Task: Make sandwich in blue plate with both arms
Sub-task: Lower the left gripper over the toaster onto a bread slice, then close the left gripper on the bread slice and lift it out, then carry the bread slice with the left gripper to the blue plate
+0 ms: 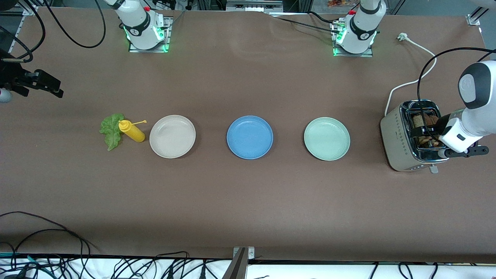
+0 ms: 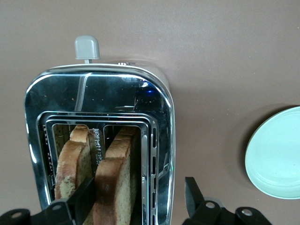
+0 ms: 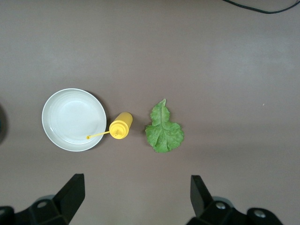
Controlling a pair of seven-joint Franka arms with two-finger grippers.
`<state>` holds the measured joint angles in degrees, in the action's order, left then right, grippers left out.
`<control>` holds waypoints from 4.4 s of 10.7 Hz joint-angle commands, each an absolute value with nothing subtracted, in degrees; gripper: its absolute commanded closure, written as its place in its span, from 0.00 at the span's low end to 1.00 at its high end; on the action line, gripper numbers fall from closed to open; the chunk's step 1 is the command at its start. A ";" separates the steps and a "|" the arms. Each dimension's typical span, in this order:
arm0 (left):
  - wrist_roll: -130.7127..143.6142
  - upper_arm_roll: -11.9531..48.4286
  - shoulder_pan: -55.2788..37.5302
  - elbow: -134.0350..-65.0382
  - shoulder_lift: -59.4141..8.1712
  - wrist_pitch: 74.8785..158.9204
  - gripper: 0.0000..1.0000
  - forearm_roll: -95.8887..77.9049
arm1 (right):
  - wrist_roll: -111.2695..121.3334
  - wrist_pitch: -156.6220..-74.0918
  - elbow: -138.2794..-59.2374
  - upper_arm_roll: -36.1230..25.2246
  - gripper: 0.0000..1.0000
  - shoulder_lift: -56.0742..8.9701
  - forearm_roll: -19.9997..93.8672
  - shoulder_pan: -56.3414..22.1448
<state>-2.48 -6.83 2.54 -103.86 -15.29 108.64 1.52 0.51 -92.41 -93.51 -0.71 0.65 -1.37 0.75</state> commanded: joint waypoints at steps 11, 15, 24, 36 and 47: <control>-2.72 -7.29 2.64 -103.19 -16.00 108.72 0.22 5.36 | 0.35 -92.37 -92.72 -0.44 0.00 0.18 -0.70 0.97; -2.64 -8.09 2.55 -102.57 -16.52 108.72 0.22 5.36 | 0.35 -92.37 -92.72 -0.44 0.00 0.18 -0.70 0.97; -2.46 -7.47 2.11 -102.66 -13.73 107.23 1.00 5.27 | 0.35 -92.37 -92.64 -0.35 0.00 -0.18 -0.70 0.97; 3.13 16.67 2.11 -101.07 -3.77 100.72 1.00 5.27 | 0.35 -92.46 -92.64 -0.44 0.00 -0.18 -1.05 0.97; 23.09 40.06 1.41 -88.43 -29.76 102.99 1.00 -2.99 | 0.35 -94.48 -92.64 -0.44 0.00 -0.97 -0.70 1.05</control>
<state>18.68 36.29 1.20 -95.25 -20.48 102.20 -1.36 0.51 -94.58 -93.51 -0.57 -0.70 -1.38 0.72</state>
